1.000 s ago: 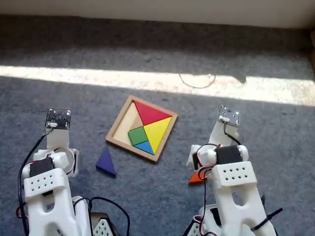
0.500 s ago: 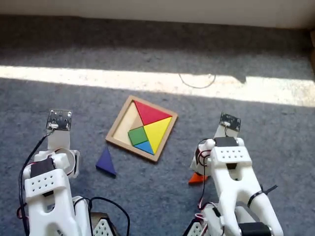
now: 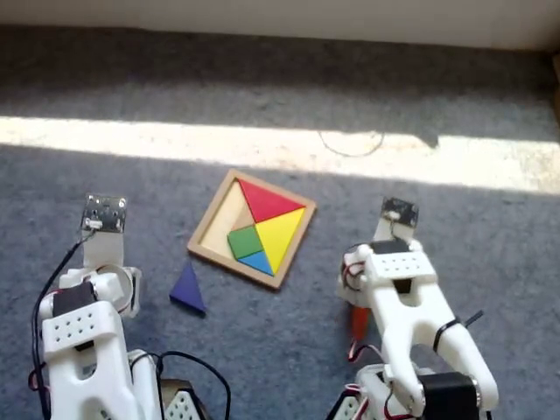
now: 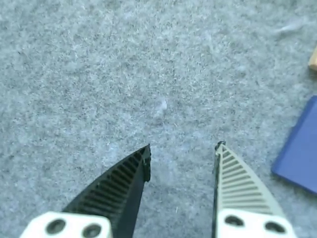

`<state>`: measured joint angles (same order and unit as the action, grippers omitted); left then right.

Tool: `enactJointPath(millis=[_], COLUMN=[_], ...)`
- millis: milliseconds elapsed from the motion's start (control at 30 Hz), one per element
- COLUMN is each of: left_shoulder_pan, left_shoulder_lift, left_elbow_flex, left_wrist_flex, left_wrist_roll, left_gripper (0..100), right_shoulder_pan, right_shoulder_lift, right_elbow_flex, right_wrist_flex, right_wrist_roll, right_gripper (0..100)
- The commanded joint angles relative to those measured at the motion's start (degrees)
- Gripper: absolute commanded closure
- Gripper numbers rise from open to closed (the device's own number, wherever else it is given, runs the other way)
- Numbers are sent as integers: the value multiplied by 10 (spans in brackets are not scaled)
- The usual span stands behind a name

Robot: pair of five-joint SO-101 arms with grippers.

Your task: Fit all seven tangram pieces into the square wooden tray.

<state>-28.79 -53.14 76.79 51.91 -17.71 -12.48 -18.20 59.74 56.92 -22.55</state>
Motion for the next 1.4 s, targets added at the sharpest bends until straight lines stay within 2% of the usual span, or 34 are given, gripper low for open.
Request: enactJointPath(millis=[0,233,400,467,767,967,1167,1267,1367], left_shoulder_pan=[-2,-2,-2,-2,-2,-2,-2,-2,-2], left_shoulder_lift=[-11,-11,-11,-11,-11,-11,-11,-11,-11], left_elbow_flex=[-1,-1,-1,-1,-1,-1,-1,-1,-1], left_wrist_flex=[-10,-10,-10,-10,-10,-10,-10,-10,-10], left_wrist_roll=[3,3,3,3,3,3,3,3,3], left_gripper=[782,782,782,782,782,782,782,782,782], right_shoulder_pan=[-29,-37,-77,-91,-100,-105,-132,-131,-131], right_shoulder_lift=[14,14,14,14,16,36,97,127,136], right_elbow_flex=[-19,-68,-123,-156,-259,-222,-186,-186,-187], right_wrist_flex=[-9,-7,79,117,201,163,102,97,102], right_wrist_roll=[-6,0,-1,-4,-7,-102,-160,-168,-165], right_gripper=[995,978,823,796,797,797,797,826,917])
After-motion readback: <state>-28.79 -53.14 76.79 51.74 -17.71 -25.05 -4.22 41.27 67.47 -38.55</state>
